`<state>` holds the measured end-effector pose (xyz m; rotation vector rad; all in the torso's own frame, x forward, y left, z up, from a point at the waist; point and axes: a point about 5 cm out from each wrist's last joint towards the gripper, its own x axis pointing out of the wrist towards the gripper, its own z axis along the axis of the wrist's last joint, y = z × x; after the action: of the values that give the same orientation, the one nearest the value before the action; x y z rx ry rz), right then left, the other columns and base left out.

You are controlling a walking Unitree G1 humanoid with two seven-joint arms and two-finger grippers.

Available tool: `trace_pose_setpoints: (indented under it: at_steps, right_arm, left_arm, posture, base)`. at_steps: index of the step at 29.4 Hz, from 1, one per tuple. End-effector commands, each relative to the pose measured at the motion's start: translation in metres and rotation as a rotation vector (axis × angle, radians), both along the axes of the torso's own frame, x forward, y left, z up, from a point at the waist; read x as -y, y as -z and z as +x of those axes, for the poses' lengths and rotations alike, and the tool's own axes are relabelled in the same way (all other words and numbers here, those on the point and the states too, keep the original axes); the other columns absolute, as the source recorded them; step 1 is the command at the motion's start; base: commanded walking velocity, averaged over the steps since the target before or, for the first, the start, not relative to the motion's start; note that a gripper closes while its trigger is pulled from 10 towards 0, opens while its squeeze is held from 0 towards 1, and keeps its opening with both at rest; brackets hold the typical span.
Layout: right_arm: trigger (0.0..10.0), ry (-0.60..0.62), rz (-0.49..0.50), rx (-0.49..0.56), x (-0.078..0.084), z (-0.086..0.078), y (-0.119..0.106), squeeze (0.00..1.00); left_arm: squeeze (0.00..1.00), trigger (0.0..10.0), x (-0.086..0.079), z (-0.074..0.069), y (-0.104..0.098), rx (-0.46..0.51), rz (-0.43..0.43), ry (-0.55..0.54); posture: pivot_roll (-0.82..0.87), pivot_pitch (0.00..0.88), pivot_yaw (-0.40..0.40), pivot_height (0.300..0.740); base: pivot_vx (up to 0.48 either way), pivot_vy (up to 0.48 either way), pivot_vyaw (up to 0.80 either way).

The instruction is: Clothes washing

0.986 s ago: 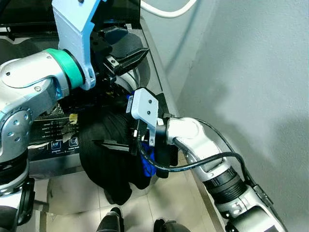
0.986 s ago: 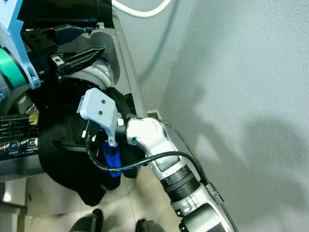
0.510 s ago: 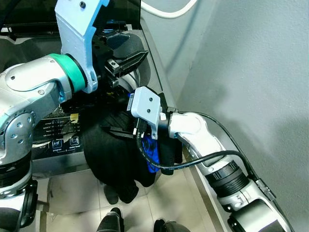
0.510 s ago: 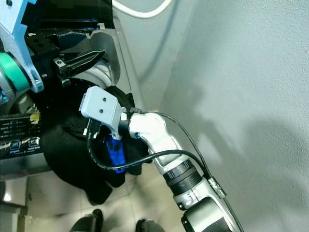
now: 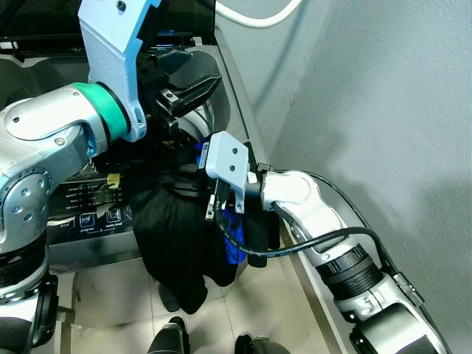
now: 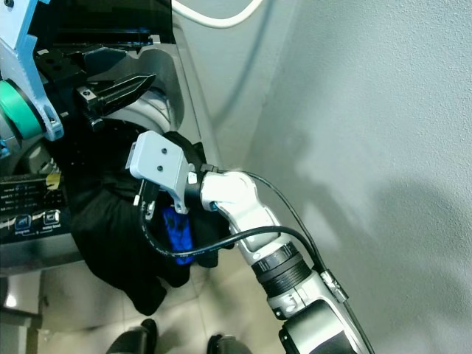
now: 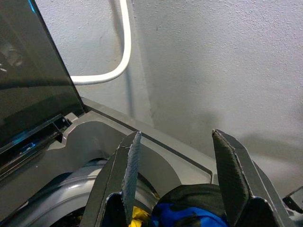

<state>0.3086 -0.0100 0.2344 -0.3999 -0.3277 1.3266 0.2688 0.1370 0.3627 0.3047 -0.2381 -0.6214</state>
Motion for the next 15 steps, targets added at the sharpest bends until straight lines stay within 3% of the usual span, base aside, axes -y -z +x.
trace_pose_setpoints:
  at_steps: [1, 5, 6, 8, 9, 10, 11, 12, 13, 14, 15]
  right_arm:
    - [0.0, 0.033, 0.032, -0.073, 0.006, 0.005, 0.006, 0.00]
    - [0.0, 0.037, 0.057, -0.078, 0.006, 0.006, 0.003, 0.00]
    - [0.0, 0.062, 0.143, -0.082, 0.001, 0.013, -0.011, 0.00]
    - [0.0, 0.084, 0.187, -0.085, -0.003, 0.017, -0.018, 0.00]
    - [5.5, 0.101, 0.218, -0.087, -0.006, 0.021, -0.024, 0.00]
    - [5.5, 0.125, 0.244, -0.070, -0.010, 0.025, -0.030, 0.00]
    - [10.0, 0.138, 0.268, -0.067, -0.016, 0.028, -0.036, 0.00]
    - [10.0, 0.146, 0.286, -0.057, -0.022, 0.030, -0.042, 0.00]
    - [10.0, 0.146, 0.286, -0.057, -0.022, 0.030, -0.042, 0.00]
    - [10.0, 0.156, 0.304, -0.045, -0.029, 0.032, -0.049, 0.00]
    - [10.0, 0.156, 0.304, -0.045, -0.029, 0.032, -0.049, 0.00]
  left_arm:
    - [0.00, 10.0, 0.002, -0.003, 0.002, -0.001, 0.002, 0.008]
    - [0.00, 10.0, 0.002, -0.003, 0.002, -0.002, -0.001, 0.006]
    - [0.00, 10.0, 0.002, -0.001, -0.004, 0.043, -0.053, -0.015]
    - [0.00, 10.0, 0.001, 0.000, -0.011, 0.095, -0.095, -0.031]
    - [0.00, 10.0, 0.000, 0.000, -0.018, 0.142, -0.132, -0.043]
    - [0.00, 10.0, -0.003, -0.001, -0.026, 0.199, -0.177, -0.059]
    - [0.00, 10.0, -0.006, -0.003, -0.037, 0.291, -0.227, -0.096]
    - [0.00, 10.0, -0.009, -0.006, -0.046, 0.377, -0.251, -0.139]
    - [0.00, 10.0, -0.009, -0.006, -0.046, 0.377, -0.251, -0.139]
    - [0.00, 10.0, -0.012, -0.010, -0.053, 0.477, -0.254, -0.199]
    - [0.00, 10.0, -0.012, -0.010, -0.053, 0.477, -0.254, -0.199]
  posture:
    - [0.16, 0.141, -0.032, 0.740]
    - [0.16, 0.141, -0.032, 0.740]
    - [0.15, 0.143, -0.033, 0.740]
    - [0.15, 0.143, -0.033, 0.740]
    - [0.15, 0.148, -0.036, 0.740]
    - [0.15, 0.148, -0.036, 0.740]
    - [0.15, 0.149, -0.040, 0.740]
    - [0.15, 0.150, -0.041, 0.740]
    - [0.15, 0.150, -0.041, 0.740]
    - [0.15, 0.150, -0.042, 0.740]
    - [0.15, 0.150, -0.042, 0.740]
  base:
    - [0.000, 0.000, 0.00]
    - [0.000, 0.000, 0.00]
    - [0.000, 0.000, 0.00]
    - [0.000, 0.000, 0.00]
    - [0.000, 0.000, 0.00]
    - [0.000, 0.000, 0.00]
    - [0.000, 0.000, 0.00]
    - [0.000, 0.000, 0.00]
    - [0.000, 0.000, 0.00]
    - [0.000, 0.000, 0.00]
    - [0.000, 0.000, 0.00]
